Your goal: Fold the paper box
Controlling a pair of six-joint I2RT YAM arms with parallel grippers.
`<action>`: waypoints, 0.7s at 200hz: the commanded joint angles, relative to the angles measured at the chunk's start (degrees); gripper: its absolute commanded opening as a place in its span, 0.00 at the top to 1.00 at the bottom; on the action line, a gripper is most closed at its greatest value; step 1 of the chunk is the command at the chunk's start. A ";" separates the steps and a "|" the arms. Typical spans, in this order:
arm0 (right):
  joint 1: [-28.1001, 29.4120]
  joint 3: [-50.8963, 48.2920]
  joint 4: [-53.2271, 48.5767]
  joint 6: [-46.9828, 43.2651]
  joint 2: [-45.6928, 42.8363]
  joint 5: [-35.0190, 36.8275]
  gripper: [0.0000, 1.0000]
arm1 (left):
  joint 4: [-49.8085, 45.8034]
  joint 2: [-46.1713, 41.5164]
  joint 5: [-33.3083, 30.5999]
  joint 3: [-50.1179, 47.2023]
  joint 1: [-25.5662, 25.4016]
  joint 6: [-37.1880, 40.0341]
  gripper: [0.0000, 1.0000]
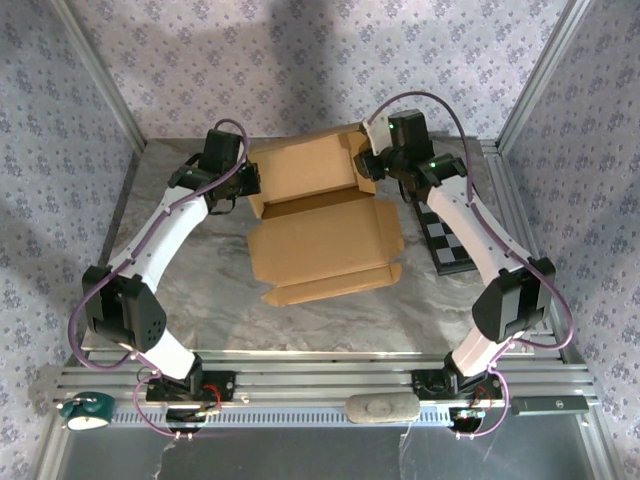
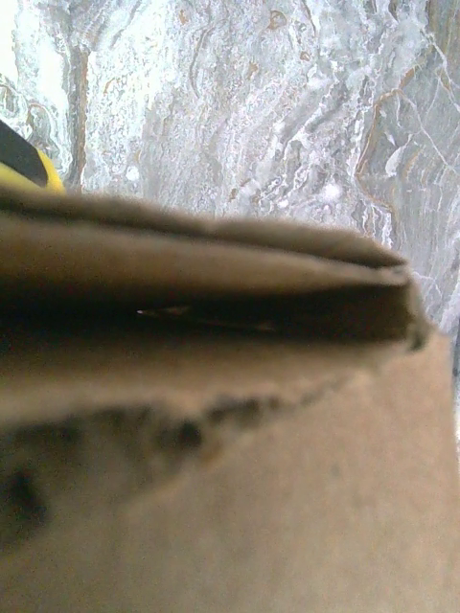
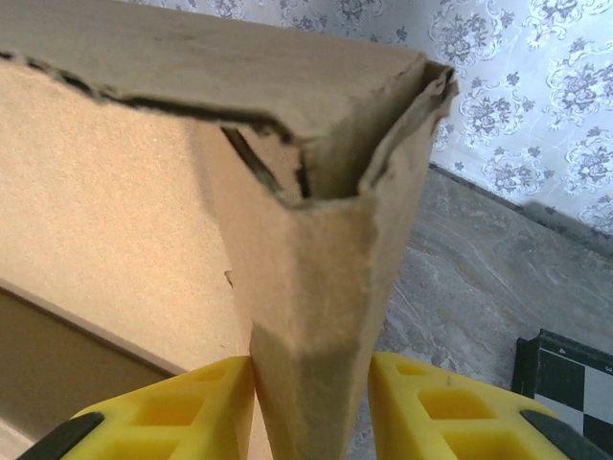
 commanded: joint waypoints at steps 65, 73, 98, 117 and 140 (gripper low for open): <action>2.31 4.80 -0.93 -1.78 5.23 18.82 0.99 | -0.71 -1.53 1.70 3.01 -0.29 0.23 1.00; 2.90 5.05 -0.96 -2.31 5.52 20.96 1.00 | -0.81 -1.47 1.52 3.01 -0.29 0.27 1.00; 4.98 5.35 -0.82 -3.55 6.25 27.84 1.00 | -0.79 -1.20 1.34 3.05 -0.38 0.19 1.00; 5.90 5.39 -0.62 -3.80 6.42 30.47 1.00 | -0.72 -1.22 1.25 2.89 -0.38 0.19 1.00; 5.89 5.44 -0.45 -3.51 6.25 30.15 1.00 | -0.60 -1.31 1.26 2.84 -0.38 0.27 1.00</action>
